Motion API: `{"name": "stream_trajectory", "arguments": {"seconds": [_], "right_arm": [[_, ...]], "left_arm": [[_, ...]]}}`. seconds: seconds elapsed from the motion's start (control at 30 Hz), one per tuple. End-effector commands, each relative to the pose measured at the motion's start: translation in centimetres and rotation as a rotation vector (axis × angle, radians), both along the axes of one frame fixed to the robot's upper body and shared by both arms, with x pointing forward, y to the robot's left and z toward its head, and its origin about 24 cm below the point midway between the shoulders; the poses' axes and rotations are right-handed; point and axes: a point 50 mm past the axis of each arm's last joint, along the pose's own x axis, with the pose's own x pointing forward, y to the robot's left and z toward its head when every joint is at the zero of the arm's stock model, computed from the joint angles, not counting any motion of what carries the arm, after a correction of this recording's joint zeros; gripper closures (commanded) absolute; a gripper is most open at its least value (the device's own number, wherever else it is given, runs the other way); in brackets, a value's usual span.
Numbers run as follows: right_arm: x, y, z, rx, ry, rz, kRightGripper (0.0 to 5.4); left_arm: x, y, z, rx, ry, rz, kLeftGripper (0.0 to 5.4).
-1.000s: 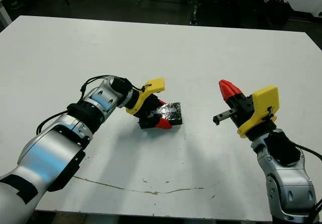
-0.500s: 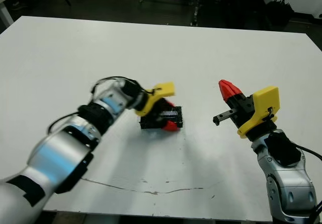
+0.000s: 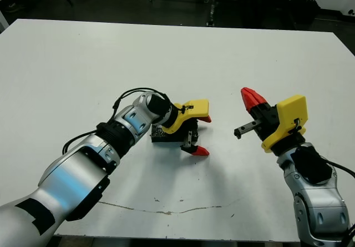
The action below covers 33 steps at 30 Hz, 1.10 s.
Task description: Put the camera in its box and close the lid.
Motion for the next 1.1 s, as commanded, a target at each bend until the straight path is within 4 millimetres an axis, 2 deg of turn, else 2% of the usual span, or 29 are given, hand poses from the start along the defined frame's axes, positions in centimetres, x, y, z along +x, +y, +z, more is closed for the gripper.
{"name": "stream_trajectory", "arguments": {"seconds": [0.03, 0.3, 0.5, 0.7, 0.8, 0.93, 1.1], "right_arm": [[0.0, -0.3, -0.2, -0.027, 0.017, -0.009, 5.4], [0.0, -0.2, -0.1, -0.018, 0.011, -0.005, 5.4], [0.1, -0.3, -0.2, 0.006, 0.016, -0.001, 5.4], [0.3, -0.2, -0.6, 0.002, 0.02, -0.003, 5.4], [0.5, -0.2, -0.7, 0.001, 0.026, 0.007, 5.4], [0.8, -0.1, -1.0, 0.011, 0.043, 0.012, 5.4], [1.0, -0.1, -1.1, 0.006, 0.055, 0.013, 5.4]], "left_arm": [[-0.4, 0.6, -0.9, 0.013, -0.02, -0.056, 0.01], [0.3, 2.2, -0.6, -0.101, 0.013, -0.014, 0.01], [2.1, 5.0, -0.4, -0.089, -0.011, 0.216, 0.01], [3.2, 7.6, 1.2, -0.256, 0.059, 0.371, 0.01], [3.1, 8.4, 1.8, -0.338, 0.154, 0.384, 0.01], [2.4, 9.0, 1.7, -0.425, 0.332, 0.399, 0.01], [1.5, 9.6, 1.8, -0.504, 0.383, 0.396, 0.01]]}}
